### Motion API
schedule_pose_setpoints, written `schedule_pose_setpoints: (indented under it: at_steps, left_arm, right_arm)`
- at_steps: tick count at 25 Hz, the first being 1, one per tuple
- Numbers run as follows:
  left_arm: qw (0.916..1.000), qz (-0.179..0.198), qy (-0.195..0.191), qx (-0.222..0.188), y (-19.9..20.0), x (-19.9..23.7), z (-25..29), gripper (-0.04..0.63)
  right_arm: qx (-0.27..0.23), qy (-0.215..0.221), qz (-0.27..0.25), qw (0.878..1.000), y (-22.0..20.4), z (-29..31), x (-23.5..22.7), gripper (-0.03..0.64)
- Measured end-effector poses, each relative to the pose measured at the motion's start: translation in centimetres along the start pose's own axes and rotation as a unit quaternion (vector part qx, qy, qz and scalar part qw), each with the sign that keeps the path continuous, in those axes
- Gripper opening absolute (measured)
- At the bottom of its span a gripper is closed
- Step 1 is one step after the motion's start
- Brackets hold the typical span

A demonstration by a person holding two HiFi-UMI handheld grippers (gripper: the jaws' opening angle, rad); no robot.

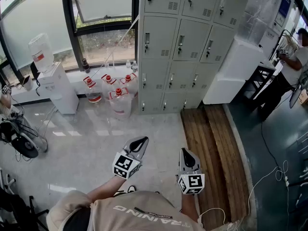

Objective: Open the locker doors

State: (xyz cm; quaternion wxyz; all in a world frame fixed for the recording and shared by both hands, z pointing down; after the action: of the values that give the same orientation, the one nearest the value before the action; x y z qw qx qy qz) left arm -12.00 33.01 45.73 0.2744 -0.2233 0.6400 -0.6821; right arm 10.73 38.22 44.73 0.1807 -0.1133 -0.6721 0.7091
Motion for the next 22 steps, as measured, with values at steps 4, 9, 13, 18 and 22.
schedule_pose_setpoints:
  at_steps: [4, 9, 13, 18, 22]
  left_arm:
    - [0.9996, -0.005, 0.010, 0.027, -0.4, -0.3, -2.1, 0.006]
    - [0.9997, -0.004, 0.009, 0.022, 0.3, -0.4, -1.8, 0.006]
    - [0.9996, -0.004, 0.004, 0.028, 0.2, -1.2, -1.6, 0.006]
    - [0.9992, -0.018, 0.007, 0.035, 0.0, -2.9, -0.9, 0.006]
    - [0.9986, -0.018, 0.026, 0.042, -0.4, -3.3, -0.9, 0.006]
  right_arm:
    - [0.013, 0.015, 0.015, 1.000, -0.7, -0.8, 1.6, 0.011]
    - [0.009, 0.019, 0.000, 1.000, -0.2, -1.4, 2.1, 0.011]
    - [0.012, 0.017, 0.005, 1.000, -0.5, -2.2, 1.8, 0.011]
    - [0.026, 0.024, 0.016, 0.999, -1.7, -3.1, 0.7, 0.011]
    - [0.023, 0.041, 0.024, 0.999, -2.1, -3.2, -0.2, 0.011]
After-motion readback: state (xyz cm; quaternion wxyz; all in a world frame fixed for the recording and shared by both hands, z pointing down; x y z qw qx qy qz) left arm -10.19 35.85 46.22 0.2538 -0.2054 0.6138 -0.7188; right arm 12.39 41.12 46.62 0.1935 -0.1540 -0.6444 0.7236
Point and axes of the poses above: the fingertips, and each gripper's own axes: z forward along the fingers, x to its left, y out of its top, the point moved 7 cm from there along -z, backward along the fingers, and after that the axes turned 2 degrees about x, right-handed, at the moved point
